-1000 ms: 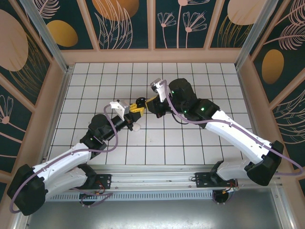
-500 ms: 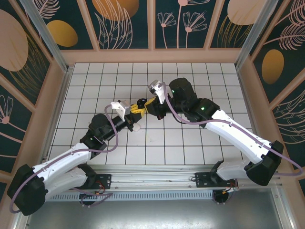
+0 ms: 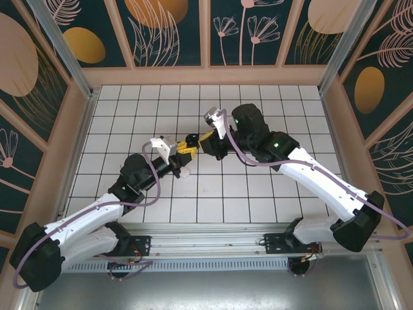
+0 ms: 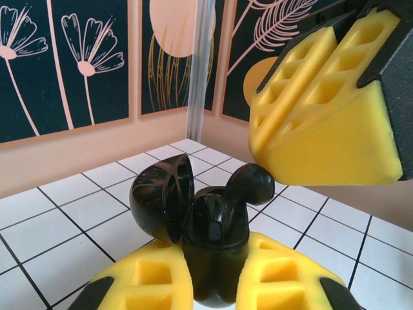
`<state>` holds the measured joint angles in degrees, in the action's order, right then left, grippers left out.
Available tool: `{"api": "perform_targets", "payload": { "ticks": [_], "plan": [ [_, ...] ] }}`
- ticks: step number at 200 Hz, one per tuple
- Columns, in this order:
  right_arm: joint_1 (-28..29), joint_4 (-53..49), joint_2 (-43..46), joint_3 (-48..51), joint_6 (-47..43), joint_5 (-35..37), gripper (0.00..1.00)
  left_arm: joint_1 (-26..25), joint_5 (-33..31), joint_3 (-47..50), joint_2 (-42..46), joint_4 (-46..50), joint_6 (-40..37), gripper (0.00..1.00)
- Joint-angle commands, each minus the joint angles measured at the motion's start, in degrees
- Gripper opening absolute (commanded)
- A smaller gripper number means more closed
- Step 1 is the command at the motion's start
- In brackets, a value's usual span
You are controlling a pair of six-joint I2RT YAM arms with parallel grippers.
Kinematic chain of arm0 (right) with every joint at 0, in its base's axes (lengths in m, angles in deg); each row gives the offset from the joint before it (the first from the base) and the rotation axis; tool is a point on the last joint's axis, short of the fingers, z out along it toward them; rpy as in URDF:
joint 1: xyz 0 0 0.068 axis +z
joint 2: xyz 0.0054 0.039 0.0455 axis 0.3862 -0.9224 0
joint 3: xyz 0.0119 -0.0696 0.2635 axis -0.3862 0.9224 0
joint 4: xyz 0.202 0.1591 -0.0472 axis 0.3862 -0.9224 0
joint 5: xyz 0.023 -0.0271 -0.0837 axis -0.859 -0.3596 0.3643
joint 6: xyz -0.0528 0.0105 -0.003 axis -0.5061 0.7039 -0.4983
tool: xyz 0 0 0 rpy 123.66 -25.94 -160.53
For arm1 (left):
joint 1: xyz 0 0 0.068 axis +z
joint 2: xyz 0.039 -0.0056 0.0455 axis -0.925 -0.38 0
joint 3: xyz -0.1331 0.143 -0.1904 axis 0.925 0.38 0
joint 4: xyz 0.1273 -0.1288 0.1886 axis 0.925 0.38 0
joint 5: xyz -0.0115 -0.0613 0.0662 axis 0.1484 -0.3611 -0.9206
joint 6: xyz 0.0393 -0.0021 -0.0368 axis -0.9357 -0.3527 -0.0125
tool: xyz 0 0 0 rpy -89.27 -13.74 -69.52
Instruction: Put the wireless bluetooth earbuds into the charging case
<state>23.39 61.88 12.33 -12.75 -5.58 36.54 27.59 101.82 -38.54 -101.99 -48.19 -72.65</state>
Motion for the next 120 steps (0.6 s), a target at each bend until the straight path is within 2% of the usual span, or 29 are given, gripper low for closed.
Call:
{"api": "perform_targets", "payload": {
  "ticks": [1, 120],
  "plan": [
    [-0.7, -1.2, 0.3, -0.6, -0.5, 0.2, 0.16, -0.3, 1.6, -2.2, 1.2, -2.1, -0.9, 0.0],
    [-2.5, -0.7, 1.2, 0.5, 0.7, -1.1, 0.16, -0.2, 1.8, -2.2, 1.3, -2.1, -0.8, 0.0]
  ]
}}
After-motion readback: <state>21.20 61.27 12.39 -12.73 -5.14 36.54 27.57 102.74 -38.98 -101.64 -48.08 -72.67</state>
